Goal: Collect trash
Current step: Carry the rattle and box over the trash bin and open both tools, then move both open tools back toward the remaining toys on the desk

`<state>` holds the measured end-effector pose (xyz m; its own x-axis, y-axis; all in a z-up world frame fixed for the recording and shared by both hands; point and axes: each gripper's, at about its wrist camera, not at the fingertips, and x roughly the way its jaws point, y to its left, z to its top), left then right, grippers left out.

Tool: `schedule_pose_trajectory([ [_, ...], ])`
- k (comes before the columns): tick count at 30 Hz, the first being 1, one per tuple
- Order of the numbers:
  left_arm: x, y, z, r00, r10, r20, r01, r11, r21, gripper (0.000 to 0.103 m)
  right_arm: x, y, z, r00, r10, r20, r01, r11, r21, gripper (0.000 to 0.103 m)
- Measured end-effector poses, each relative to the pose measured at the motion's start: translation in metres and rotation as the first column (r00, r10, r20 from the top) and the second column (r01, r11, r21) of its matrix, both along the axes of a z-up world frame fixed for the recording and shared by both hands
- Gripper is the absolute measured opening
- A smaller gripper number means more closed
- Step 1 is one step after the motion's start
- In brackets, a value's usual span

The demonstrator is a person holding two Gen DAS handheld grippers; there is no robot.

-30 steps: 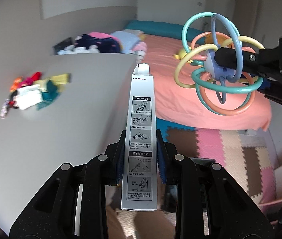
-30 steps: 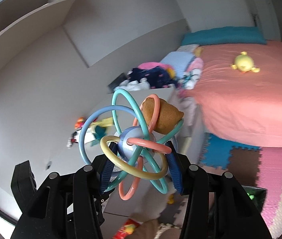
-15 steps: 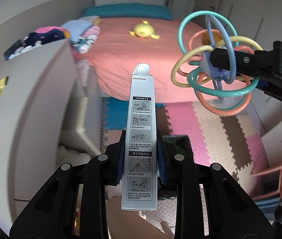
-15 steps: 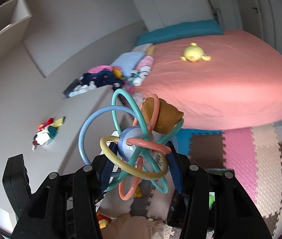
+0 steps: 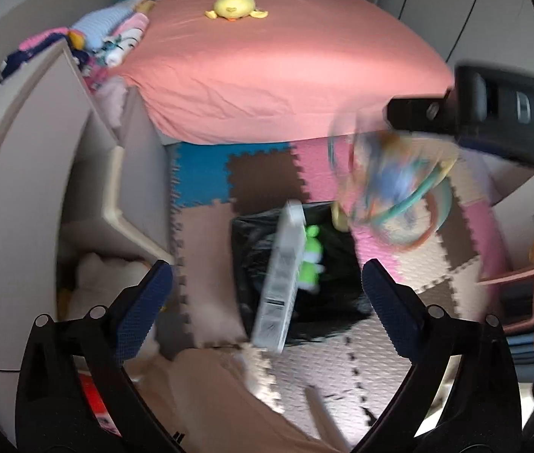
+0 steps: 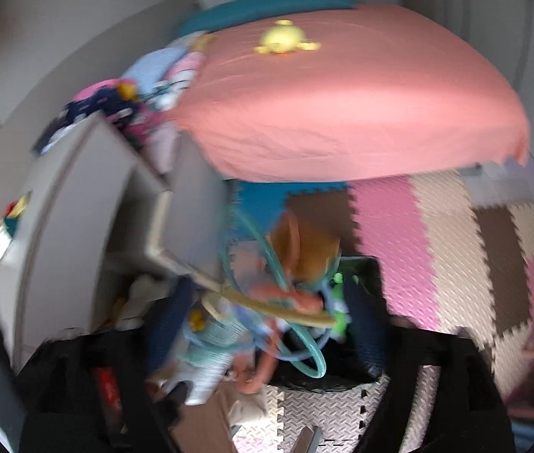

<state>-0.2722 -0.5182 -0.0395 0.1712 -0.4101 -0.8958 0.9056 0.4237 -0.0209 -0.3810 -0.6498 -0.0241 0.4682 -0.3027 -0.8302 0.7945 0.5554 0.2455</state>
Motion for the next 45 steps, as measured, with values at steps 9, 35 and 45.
schedule_pose_trajectory([
  [9,0.018,0.004,-0.005,0.998,0.054,-0.036,-0.054,0.999,0.002,0.097,-0.003,-0.006,0.0,1.0,-0.022,0.008,0.022,1.0,-0.007,0.089],
  [35,0.129,0.115,0.069,0.951,0.311,0.0,-0.308,0.943,-0.125,0.097,0.152,0.097,0.078,0.927,0.353,0.13,-0.338,0.933,-0.128,0.089],
  [45,0.217,0.215,0.094,0.861,0.506,0.05,-0.493,0.856,-0.158,0.097,0.256,0.166,0.096,0.845,0.525,0.103,-0.506,0.846,-0.168,0.089],
])
